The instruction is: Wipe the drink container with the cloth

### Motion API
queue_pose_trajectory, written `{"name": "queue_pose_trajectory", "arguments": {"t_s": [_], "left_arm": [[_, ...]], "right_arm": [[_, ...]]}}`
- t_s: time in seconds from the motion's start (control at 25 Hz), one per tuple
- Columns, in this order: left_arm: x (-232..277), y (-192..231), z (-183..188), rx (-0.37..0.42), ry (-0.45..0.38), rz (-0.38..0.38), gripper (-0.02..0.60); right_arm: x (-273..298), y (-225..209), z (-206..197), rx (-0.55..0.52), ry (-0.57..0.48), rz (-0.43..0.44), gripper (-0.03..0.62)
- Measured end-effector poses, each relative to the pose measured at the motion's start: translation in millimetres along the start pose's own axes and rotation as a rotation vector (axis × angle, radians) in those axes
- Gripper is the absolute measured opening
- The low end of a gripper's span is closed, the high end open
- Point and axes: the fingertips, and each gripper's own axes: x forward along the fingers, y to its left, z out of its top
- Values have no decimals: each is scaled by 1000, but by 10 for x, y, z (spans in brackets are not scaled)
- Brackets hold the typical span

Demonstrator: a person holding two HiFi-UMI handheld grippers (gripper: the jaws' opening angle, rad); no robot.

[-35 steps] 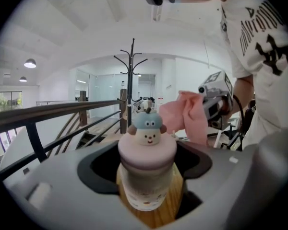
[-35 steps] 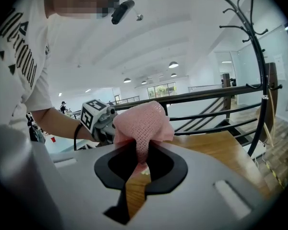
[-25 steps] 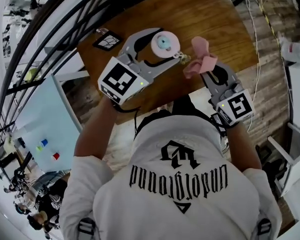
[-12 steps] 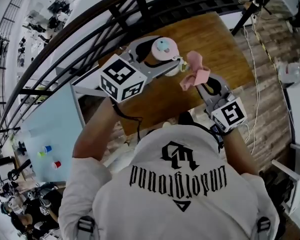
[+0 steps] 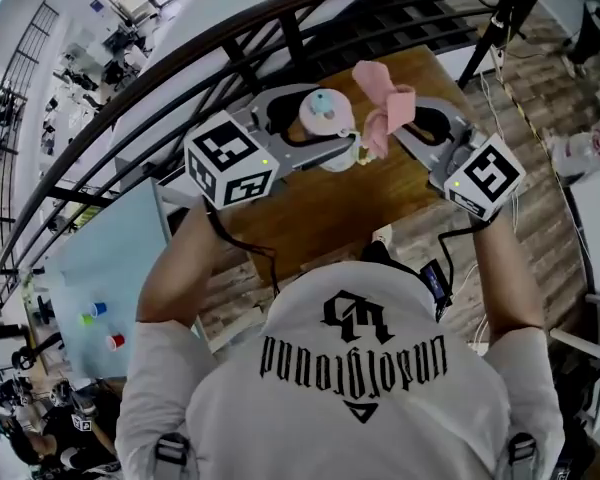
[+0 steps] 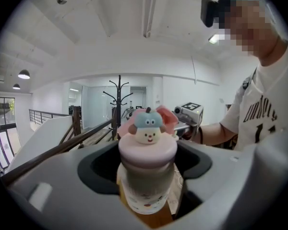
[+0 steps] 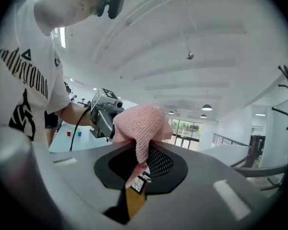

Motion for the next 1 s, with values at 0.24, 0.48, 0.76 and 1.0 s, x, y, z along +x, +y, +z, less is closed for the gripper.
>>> {"name": "queue_pose_trajectory", "arguments": {"t_s": [0.24,0.48,0.76,1.0], "left_arm": [[-94,-208,93,9,-19,-36,383],[-113,-61,171,-2,-44,-27,383],[-70,-75,272,-14,-57,12,383],[147,139,281,-31,-58,60,383]], "right_arm": [[200,302,-27,42,8,111,35],[250,386,-481,99,57,108,35],[130,543,-869,143,94,135,36],[97,335,-498,70,-3,185,37]]}}
